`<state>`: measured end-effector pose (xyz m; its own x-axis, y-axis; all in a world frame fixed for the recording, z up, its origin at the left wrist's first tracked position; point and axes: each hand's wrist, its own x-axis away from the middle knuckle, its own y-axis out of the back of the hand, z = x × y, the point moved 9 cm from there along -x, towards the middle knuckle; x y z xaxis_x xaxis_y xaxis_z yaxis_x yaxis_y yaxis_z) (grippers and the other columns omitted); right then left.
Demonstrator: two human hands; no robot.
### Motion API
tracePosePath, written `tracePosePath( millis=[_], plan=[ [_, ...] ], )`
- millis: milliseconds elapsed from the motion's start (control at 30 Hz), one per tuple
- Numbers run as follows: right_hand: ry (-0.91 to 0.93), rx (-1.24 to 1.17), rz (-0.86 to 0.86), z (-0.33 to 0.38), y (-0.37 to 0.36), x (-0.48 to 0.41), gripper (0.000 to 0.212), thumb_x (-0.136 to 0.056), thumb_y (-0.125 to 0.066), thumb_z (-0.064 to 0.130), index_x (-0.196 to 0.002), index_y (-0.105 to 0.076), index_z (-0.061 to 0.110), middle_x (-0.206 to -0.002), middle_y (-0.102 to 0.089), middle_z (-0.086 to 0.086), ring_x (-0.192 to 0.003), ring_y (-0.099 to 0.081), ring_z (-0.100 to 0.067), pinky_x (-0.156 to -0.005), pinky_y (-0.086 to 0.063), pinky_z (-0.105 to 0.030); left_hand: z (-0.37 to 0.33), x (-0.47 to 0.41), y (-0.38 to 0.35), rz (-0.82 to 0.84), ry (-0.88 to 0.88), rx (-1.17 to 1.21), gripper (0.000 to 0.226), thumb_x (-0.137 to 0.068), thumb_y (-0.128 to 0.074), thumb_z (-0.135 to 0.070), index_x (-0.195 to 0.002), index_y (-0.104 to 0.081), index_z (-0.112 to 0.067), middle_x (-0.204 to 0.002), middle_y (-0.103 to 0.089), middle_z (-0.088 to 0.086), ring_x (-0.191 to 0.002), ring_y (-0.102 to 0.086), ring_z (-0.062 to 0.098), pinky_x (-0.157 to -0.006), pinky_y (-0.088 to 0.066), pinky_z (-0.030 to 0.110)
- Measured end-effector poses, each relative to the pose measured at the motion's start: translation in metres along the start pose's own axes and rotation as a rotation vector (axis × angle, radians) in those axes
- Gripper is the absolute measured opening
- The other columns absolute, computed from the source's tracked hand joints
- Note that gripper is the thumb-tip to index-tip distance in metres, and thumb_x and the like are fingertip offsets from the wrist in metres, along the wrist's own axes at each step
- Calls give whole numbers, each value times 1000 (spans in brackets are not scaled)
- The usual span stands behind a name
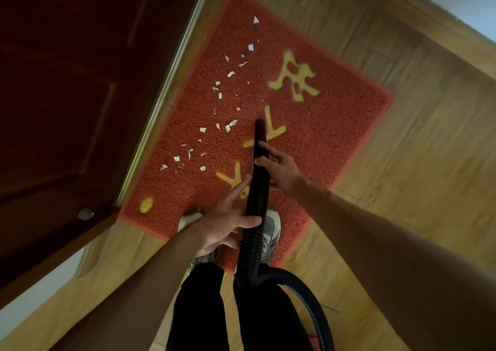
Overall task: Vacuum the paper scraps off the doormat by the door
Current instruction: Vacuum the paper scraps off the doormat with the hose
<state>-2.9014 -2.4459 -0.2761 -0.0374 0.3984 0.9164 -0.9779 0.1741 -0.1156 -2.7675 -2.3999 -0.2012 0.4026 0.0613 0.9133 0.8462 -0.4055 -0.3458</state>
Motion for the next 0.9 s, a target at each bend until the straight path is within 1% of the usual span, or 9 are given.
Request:
tracePosePath(
  millis=[200, 300, 400, 467, 533, 600, 700, 800, 900],
  plan=[
    [32, -35, -10, 16, 9, -4, 54, -94, -60, 12, -142, -47, 33, -125, -60, -10, -90, -65, -16, -61, -57, -27, -14, -4, -5, -26, -35, 32, 87, -87, -69, -3, -133, -36, -69, -125, -70, 1, -115, -65, 28, -87, -51, 67],
    [30, -20, -25, 21, 10, -8, 55, -94, -60, 12, -142, -47, 33, -125, -60, -10, -88, -65, -15, -55, -55, -23, -19, -8, -5, -50, -47, 17, 87, -88, -69, -4, -137, -34, -66, -120, -72, 0, -113, -66, 25, -89, -52, 63],
    [46, -7, -32, 26, 11, -9, 54, -94, -60, 12, -142, -48, 34, -123, -61, -8, -90, -66, -15, -60, -56, -25, -21, -10, -4, -53, -63, 26, 86, -89, -68, -3, -139, -34, -63, -114, -74, 5, -108, -69, 27, -84, -57, 55],
    [63, -5, -37, 30, 11, -10, 55, -94, -59, 12, -143, -47, 33, -118, -61, -5, -87, -66, -12, -58, -56, -22, -23, -11, -2, -55, -69, 27, 84, -89, -68, -3, -138, -35, -63, -109, -75, 6, -107, -69, 29, -82, -58, 53],
    [70, -5, -45, 34, 11, -13, 55, -94, -59, 11, -144, -46, 33, -120, -60, -5, -85, -66, -11, -55, -54, -20, -27, -14, 1, -53, -68, 26, 83, -90, -68, -3, -137, -37, -64, -105, -76, 5, -105, -69, 28, -81, -58, 53],
    [69, 3, -53, 38, 11, -16, 56, -94, -60, 11, -144, -47, 33, -122, -60, -8, -85, -66, -13, -57, -55, -21, -32, -17, 3, -44, -66, 21, 82, -90, -68, -3, -135, -38, -65, -108, -75, 6, -104, -69, 27, -77, -59, 51],
    [56, 16, -49, 41, 9, -20, 56, -94, -61, 12, -143, -46, 33, -115, -62, -8, -85, -67, -15, -61, -56, -25, -35, -20, 6, -30, -64, 17, 81, -90, -68, -4, -133, -38, -67, -112, -72, 6, -102, -69, 26, -68, -59, 44],
    [63, 26, -48, 45, 4, -23, 56, -93, -61, 13, -143, -47, 34, -114, -62, -9, -85, -67, -15, -61, -57, -25, -36, -19, 12, -29, -76, 33, 82, -90, -68, -4, -134, -38, -65, -105, -74, 5, -101, -69, 27, -68, -58, 44],
    [60, 42, -29, 49, -8, -29, 56, -93, -62, 12, -143, -48, 33, -119, -60, -11, -87, -66, -16, -61, -58, -25, -38, -14, 20, -43, -86, 42, 81, -91, -67, -4, -134, -36, -65, -112, -74, 9, -107, -69, 31, -74, -58, 48]
  ],
)
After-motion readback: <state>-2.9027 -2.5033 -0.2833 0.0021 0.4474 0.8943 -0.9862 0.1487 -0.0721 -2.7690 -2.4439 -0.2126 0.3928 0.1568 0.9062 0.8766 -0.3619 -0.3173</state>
